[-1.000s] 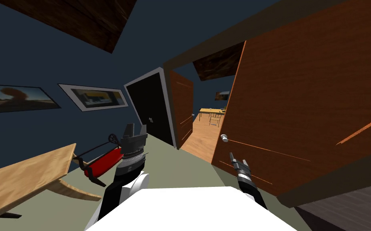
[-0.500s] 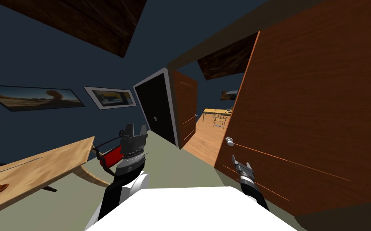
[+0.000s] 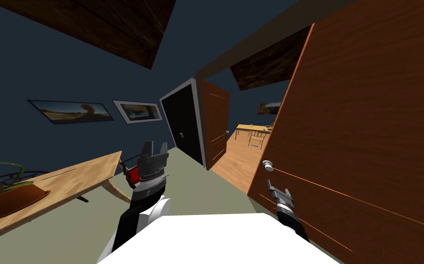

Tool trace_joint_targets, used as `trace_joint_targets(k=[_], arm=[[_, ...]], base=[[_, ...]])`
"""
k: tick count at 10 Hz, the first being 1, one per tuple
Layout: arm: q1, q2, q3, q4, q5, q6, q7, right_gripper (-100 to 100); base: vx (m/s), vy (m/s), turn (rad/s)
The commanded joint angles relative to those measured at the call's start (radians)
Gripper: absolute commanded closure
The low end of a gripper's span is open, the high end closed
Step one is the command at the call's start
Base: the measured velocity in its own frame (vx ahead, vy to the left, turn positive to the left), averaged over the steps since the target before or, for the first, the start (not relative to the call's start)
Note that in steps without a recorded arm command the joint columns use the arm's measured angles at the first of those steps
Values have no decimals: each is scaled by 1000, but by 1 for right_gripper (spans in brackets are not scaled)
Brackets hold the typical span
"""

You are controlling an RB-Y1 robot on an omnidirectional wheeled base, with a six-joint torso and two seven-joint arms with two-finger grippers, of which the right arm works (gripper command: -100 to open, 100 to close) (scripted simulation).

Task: Push the door open

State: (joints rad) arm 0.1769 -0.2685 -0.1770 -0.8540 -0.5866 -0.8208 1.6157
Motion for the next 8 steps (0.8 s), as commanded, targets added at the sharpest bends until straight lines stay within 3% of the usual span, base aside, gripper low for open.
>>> trace_joint_targets(k=[1, 3, 4, 8], arm=[[-1, -2, -2, 16, -10, -3, 28, -100], [-9, -6, -5, 46, -23, -8, 61, -100], [-8, -6, -3, 40, -18, -9, 46, -100], [-17, -5, -11, 55, -20, -12, 51, -100]], base=[[18, -38, 185], [15, -32, 142], [7, -17, 30], [141, -112, 22]])
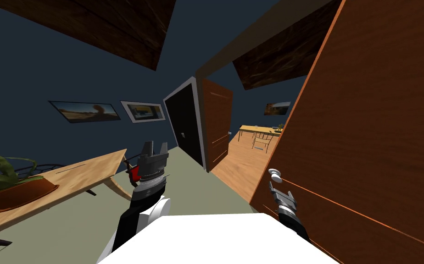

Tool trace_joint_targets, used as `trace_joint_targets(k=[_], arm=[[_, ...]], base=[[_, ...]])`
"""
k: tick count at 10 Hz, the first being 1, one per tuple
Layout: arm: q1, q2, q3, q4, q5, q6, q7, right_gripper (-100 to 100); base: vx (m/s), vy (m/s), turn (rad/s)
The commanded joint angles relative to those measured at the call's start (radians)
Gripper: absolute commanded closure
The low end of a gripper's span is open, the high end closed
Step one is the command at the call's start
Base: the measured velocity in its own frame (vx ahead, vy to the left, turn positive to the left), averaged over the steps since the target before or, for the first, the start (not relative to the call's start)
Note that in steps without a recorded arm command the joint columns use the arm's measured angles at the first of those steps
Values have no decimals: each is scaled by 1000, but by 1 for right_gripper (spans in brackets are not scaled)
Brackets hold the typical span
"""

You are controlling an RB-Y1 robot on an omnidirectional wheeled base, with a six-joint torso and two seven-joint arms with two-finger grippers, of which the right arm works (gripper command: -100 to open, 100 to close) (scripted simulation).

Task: Push the door open

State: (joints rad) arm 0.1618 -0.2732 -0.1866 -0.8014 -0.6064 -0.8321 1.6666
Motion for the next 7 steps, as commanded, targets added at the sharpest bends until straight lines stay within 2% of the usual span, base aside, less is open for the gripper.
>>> trace_joint_targets(k=[1, 5, 6, 7], arm=[[-3, 0, -3, 5, 0, -1, 1, -100], [-10, 2, -9, 16, -1, -4, 1, -100], [-9, 1, -8, 15, -1, -4, 1, -100], [-9, 1, -8, 15, -1, -4, 1, 100]], base=[[139, -148, 27], [134, -128, 19], [57, -53, 12], [-8, 7, -2]])
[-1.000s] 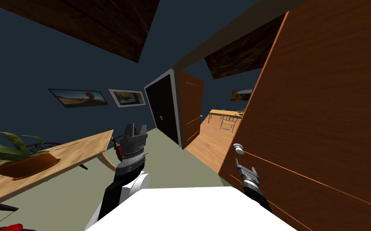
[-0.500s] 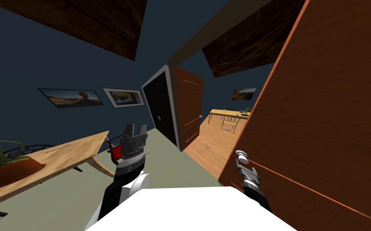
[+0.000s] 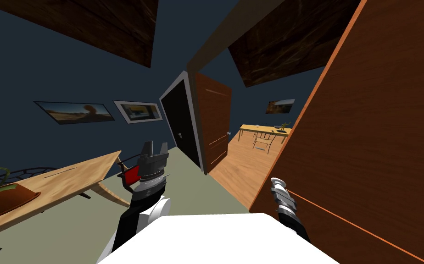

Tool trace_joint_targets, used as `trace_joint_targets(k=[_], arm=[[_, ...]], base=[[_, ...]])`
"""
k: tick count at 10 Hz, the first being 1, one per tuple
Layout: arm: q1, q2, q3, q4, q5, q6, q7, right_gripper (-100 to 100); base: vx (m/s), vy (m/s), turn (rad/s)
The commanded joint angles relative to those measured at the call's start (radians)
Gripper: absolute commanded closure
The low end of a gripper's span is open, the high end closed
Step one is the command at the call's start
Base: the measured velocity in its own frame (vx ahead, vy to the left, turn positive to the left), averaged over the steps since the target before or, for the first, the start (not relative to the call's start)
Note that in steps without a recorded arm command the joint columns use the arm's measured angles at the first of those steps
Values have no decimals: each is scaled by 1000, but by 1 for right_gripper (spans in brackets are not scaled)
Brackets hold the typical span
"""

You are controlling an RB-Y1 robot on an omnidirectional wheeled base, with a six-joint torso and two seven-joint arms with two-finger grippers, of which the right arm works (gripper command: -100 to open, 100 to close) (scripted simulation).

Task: Push the door open

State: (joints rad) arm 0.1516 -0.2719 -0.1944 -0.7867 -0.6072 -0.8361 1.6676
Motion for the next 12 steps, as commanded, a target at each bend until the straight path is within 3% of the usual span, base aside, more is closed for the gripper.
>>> trace_joint_targets(k=[1, 5, 12], arm=[[1, 0, 0, 0, 0, 0, 0, 100], [1, 0, 0, 0, 0, 0, 0, 100], [-15, 3, 0, 7, -26, -9, -155, 100]], base=[[-17, 17, 1], [-2, 2, 1], [21, -17, -9]])
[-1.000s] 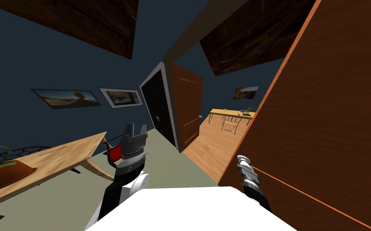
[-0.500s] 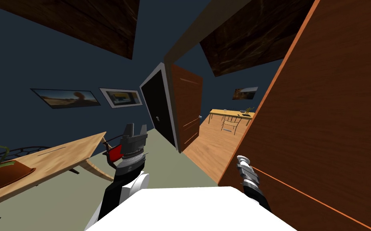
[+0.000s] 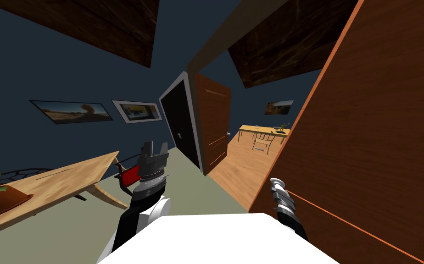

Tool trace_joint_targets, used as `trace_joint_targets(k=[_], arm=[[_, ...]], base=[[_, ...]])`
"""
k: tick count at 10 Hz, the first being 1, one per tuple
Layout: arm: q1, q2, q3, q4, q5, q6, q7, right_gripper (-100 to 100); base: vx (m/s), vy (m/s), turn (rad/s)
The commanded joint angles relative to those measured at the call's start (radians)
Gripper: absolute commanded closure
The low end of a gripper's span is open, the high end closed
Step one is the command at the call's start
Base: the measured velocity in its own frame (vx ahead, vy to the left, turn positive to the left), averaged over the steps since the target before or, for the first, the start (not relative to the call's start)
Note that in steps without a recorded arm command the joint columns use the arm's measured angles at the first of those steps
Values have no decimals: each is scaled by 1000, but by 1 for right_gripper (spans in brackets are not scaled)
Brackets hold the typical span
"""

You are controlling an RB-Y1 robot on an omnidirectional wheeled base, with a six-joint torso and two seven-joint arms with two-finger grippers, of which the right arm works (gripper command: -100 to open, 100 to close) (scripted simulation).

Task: Push the door open

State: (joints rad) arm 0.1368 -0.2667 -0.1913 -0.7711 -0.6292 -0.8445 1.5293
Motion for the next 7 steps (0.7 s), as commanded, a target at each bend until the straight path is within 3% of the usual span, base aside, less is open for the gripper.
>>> trace_joint_targets(k=[1, 7], arm=[[-2, -1, -3, -7, -8, -2, -42, 100], [-16, 6, -1, 1, -36, -14, -194, 100]], base=[[27, -23, -5], [31, -26, -11]])
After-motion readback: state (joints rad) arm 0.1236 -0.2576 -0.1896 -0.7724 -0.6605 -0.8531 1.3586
